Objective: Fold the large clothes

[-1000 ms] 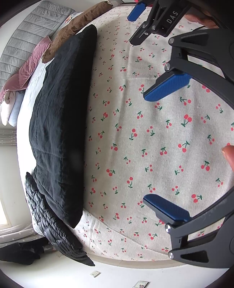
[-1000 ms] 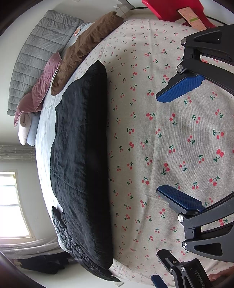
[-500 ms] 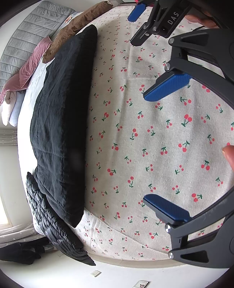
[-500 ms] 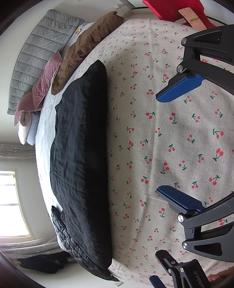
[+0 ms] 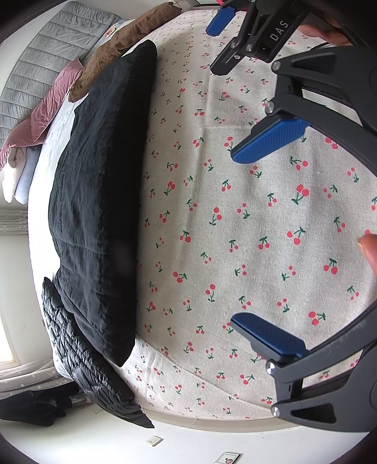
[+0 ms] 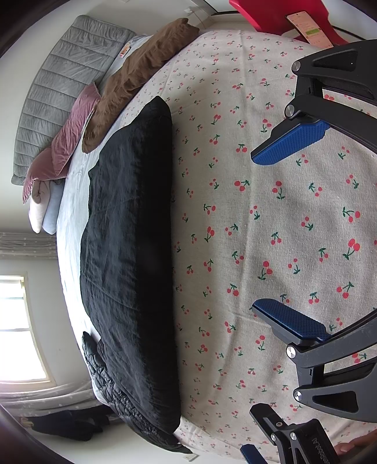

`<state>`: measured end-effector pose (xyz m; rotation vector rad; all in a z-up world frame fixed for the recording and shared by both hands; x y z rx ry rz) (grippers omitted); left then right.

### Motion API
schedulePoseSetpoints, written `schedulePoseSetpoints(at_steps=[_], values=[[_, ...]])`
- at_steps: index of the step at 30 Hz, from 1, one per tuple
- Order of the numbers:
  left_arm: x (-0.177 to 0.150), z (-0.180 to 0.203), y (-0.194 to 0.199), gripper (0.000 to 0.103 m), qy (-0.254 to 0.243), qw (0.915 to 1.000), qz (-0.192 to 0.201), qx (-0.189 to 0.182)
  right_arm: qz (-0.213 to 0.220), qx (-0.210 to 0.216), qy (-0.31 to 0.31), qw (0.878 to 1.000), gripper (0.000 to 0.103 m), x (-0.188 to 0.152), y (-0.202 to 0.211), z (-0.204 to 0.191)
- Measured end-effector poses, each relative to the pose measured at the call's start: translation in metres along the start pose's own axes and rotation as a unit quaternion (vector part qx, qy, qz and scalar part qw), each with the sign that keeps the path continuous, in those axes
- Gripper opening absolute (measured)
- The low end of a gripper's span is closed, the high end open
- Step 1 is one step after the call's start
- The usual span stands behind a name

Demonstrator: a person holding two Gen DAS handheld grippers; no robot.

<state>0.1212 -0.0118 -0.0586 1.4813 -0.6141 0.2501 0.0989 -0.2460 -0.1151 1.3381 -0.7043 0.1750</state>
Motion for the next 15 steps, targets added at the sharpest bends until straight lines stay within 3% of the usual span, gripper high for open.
schedulePoseSetpoints(at_steps=[15], values=[[-0.0007, -0.0005, -0.0014, 0.102, 0.000, 1.0000, -0.004, -0.001, -0.001, 0.000, 0.000, 1.000, 0.094, -0.0002, -0.0002, 0.0000]])
Point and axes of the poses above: each gripper's, at about its wrist camera, not at the fingertips, and y roughly against the way its jaws point, z to its right, x to its top, the point moved 4 cm from there along -y, roughly the way its jaws point, and after that the axes turned 2 degrees about -z, right-handed, at the moved point
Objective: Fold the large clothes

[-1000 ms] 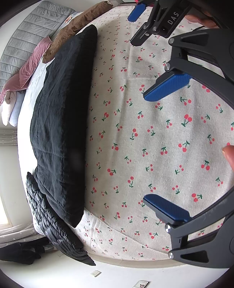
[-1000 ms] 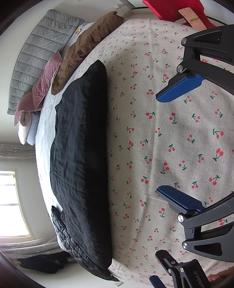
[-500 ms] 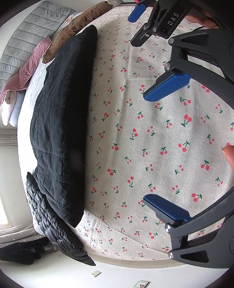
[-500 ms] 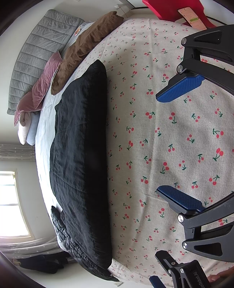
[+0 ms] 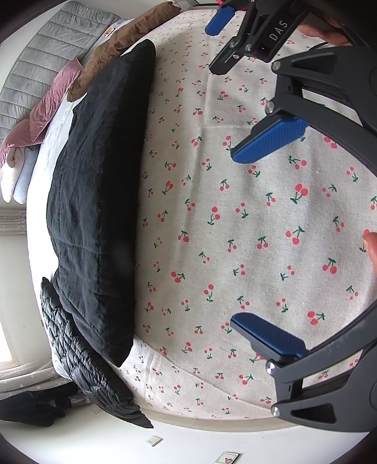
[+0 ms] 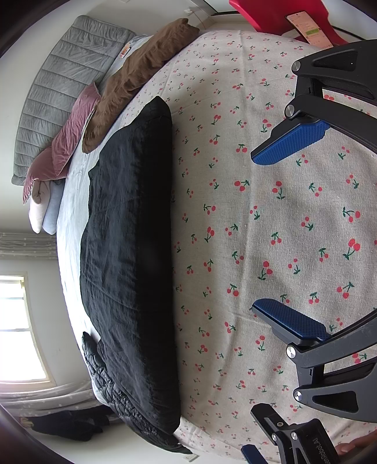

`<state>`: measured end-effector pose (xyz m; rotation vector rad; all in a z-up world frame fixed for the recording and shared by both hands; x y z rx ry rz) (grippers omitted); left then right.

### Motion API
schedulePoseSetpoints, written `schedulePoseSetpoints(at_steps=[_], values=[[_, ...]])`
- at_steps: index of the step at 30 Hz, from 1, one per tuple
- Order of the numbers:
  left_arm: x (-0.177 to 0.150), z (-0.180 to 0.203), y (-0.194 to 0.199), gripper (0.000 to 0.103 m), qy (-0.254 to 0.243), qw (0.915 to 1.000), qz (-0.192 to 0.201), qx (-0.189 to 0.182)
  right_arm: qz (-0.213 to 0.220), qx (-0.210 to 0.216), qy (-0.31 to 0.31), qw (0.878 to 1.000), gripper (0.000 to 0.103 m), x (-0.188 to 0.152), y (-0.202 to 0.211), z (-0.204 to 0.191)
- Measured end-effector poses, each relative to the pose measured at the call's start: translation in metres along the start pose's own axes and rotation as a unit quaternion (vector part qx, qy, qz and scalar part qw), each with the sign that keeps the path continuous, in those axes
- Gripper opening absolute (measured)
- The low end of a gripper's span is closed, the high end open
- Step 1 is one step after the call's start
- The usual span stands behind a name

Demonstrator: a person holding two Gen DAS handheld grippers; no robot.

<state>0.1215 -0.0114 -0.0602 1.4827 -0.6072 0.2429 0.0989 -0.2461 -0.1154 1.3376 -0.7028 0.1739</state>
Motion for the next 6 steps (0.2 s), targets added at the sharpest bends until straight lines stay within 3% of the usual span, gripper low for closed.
schedulePoseSetpoints(at_steps=[6], values=[[-0.0036, 0.0040, -0.0048, 0.102, -0.008, 0.9999, -0.012, -0.009, -0.003, 0.007, 0.009, 1.000, 0.094, -0.0029, -0.0011, -0.0043]])
Point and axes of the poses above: each gripper's, at about its wrist camera, not at the fingertips, and y roughly against the way its jaws point, z to its right, x to its top, the point moved 4 cm from there along -y, roughly the way its jaws point, and after that the axes turned 2 degrees about -z, right-handed, at the moved point
